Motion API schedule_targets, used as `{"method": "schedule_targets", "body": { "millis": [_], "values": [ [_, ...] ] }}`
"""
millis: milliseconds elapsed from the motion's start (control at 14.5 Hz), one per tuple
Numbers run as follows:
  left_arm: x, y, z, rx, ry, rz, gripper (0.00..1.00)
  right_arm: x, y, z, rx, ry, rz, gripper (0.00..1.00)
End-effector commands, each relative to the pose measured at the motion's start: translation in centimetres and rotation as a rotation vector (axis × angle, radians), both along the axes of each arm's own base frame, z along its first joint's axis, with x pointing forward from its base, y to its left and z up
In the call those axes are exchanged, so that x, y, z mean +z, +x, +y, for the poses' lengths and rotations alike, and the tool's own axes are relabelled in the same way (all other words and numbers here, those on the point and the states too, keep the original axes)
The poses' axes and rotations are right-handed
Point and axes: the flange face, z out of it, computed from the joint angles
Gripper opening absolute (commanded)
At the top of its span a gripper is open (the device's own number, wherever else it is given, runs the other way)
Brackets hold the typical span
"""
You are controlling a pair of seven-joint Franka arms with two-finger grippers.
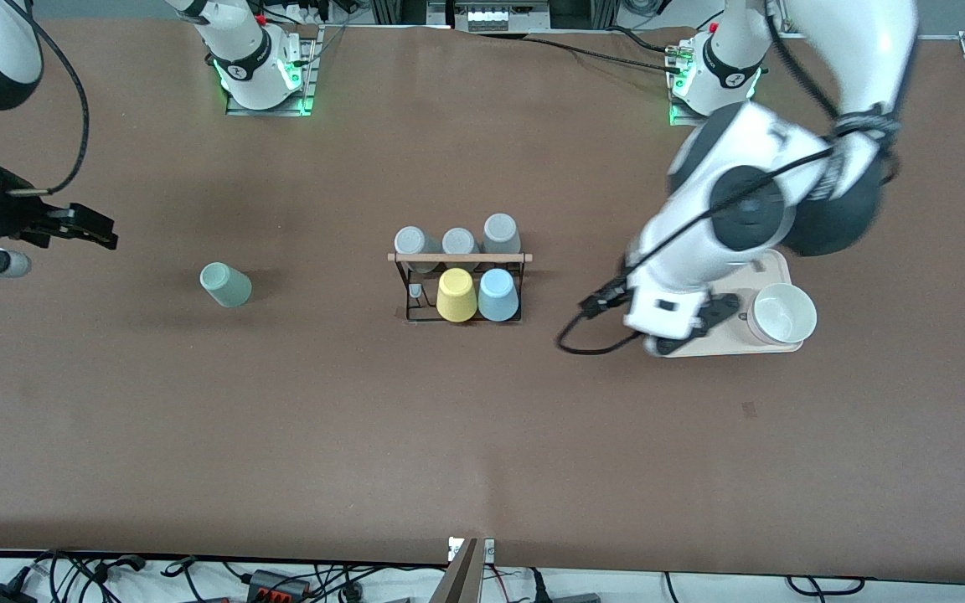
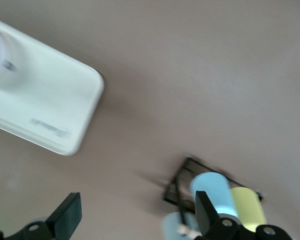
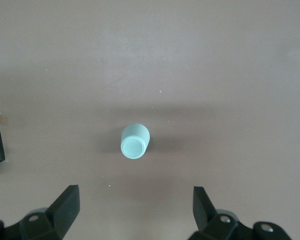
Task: Hang scattered cups on rack with three cups
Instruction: 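Withdraw the left gripper while the right gripper reaches the green cup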
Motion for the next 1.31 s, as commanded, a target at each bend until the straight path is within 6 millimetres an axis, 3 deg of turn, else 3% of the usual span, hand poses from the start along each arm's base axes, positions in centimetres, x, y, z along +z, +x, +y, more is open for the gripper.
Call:
{"method": "schedule_targets", "body": {
  "millis": [0, 276, 484, 691, 829, 898, 1244],
  "values": [
    [4.4, -0.6, 6.7, -0.102, 0.019, -0.002, 1.0, -2.7, 1.1, 1.4, 0.024, -0.003, 0.049, 1.0],
    [8.4, -2.1, 14.1, -0.227, 0.021, -0.05, 1.0, -7.5, 2.1, 0.8, 0.031, -0.01, 0.13, 1.0],
    [10.5, -2.7, 17.9, -0.263, 0.026, -0.084, 1.0, -13.6, 2.7, 1.2, 0.026, -0.017, 0.159, 1.0],
    [12.0, -3.4, 18.6, -0.294, 0.028, -0.108, 1.0, -18.7, 1.5, 1.2, 0.029, -0.014, 0.113, 1.0],
    [12.8, -3.6, 20.0, -0.334, 0.026, -0.119, 1.0, -20.8, 0.6, 1.4, 0.023, -0.014, 0.114, 1.0],
    [13.1, -3.9, 21.8, -0.348, 0.024, -0.116, 1.0, -21.9, 0.0, 1.5, 0.015, -0.014, 0.115, 1.0],
    [14.4, -5.6, 23.5, -0.447, 0.04, -0.103, 1.0, -26.1, -2.4, 1.6, -0.006, -0.004, 0.058, 1.0]
  ]
}}
